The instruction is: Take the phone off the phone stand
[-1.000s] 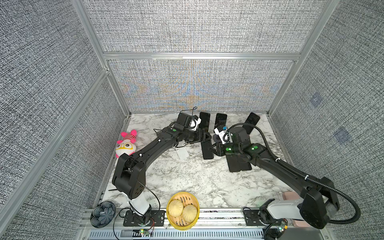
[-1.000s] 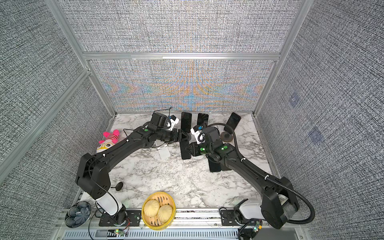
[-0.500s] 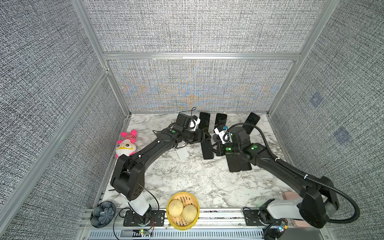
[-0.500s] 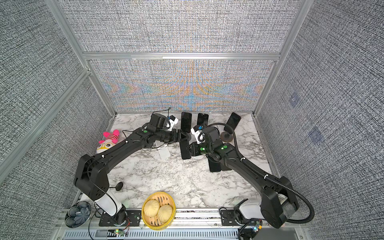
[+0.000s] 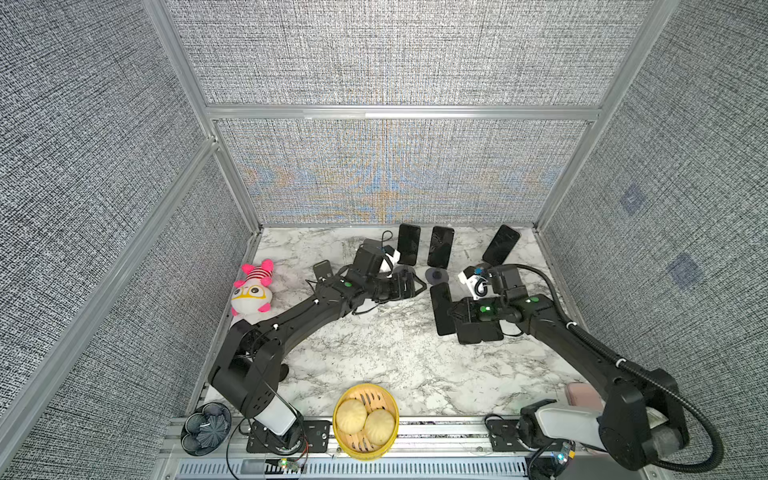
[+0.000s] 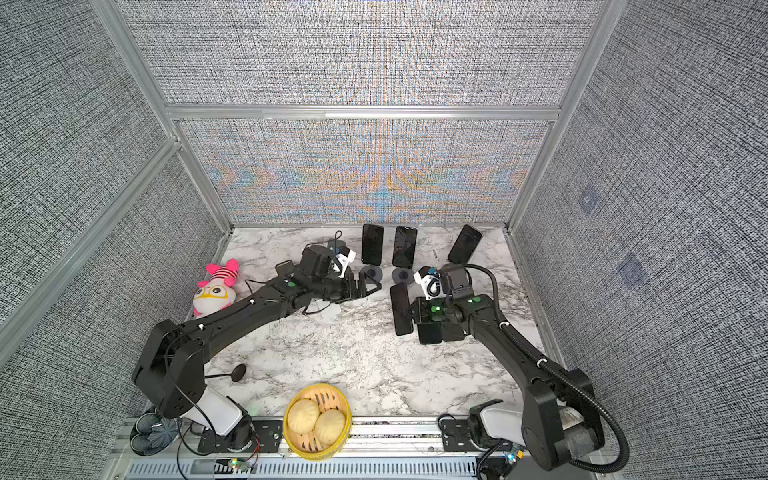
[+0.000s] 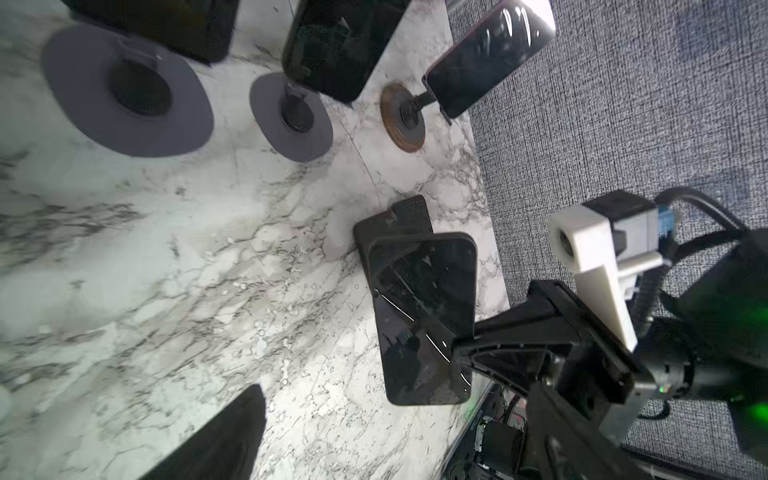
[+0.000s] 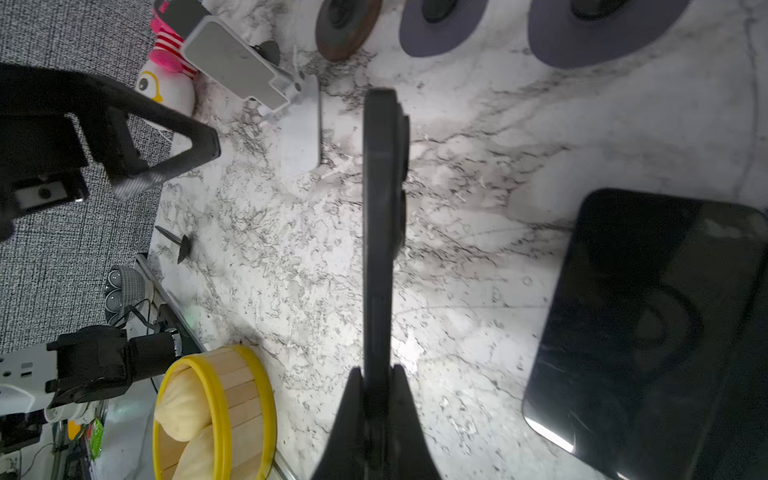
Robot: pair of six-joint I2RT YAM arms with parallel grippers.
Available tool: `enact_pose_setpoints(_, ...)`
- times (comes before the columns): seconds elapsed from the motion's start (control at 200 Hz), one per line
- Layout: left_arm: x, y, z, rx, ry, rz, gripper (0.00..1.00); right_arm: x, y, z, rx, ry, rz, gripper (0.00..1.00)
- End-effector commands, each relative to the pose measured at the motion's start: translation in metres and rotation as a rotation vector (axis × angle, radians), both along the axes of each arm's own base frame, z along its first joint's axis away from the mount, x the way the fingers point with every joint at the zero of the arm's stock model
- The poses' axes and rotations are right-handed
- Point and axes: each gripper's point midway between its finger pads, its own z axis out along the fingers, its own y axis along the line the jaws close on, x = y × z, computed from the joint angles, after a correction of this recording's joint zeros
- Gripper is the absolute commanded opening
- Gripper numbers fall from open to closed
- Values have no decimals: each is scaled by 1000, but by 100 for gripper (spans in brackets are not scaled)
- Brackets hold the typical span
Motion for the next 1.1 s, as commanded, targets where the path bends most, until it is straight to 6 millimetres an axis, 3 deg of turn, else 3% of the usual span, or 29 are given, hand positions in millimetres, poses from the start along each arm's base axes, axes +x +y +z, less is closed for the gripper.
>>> enact_pose_setpoints(0.0, 0, -24, -1, -82, -19, 6, 99, -9, -3, -4, 46, 37, 48, 0)
enact_pose_setpoints(0.43, -14, -79, -68, -61, 67, 19, 99, 3, -13, -35, 67, 102, 9, 0)
enact_pose_setpoints(0.79, -6, -79, -105, -36, 139, 101, 99, 12, -11, -52, 90, 142, -1, 0)
enact_pose_setpoints(1.095, -9, -82, -116, -42, 187, 118, 99, 15, -8, -64, 102, 180, 3, 0)
